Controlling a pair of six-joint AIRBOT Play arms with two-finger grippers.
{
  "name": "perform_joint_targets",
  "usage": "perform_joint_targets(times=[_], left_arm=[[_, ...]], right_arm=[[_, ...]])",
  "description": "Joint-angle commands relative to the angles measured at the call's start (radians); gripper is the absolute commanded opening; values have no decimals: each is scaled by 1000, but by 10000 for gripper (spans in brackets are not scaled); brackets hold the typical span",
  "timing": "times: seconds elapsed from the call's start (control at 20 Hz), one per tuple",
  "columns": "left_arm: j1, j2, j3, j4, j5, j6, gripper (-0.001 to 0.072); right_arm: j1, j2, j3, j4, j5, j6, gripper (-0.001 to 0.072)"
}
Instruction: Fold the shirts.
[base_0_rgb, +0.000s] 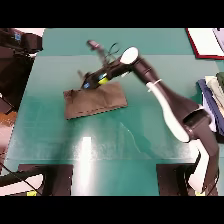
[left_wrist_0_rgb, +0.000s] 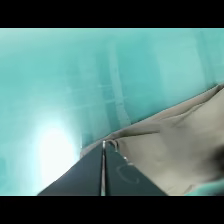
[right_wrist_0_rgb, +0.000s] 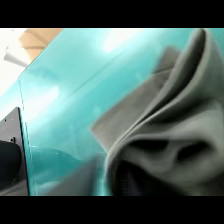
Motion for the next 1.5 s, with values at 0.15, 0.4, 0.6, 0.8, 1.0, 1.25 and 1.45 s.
perform_joint_targets(times=[0.15, 0.4, 0.6, 0.8, 1.0, 1.25, 1.45], left_arm=[[18, 21, 0, 11, -42, -1, 25], [18, 17, 0, -3, -68, -1, 26], [18, 15, -5, -54, -36, -1, 26], [18, 15, -10, -63, -12, 0, 26], [18, 15, -10, -63, -11, 0, 26], [18, 15, -10, -63, -21, 1, 26], [18, 15, -10, -65, -28, 0, 26]], right_arm=[[76, 17, -53, -119, -21, -89, 618], [-222, 211, -350, -210, 127, -44, 589], [-471, 246, -497, -187, 88, 25, 720], [-528, 134, -509, -29, 111, 41, 720], [-425, -19, -379, 22, 174, 42, 720], [-264, -121, -254, 24, 233, 35, 622], [-251, -108, -249, 22, 223, -12, 16]])
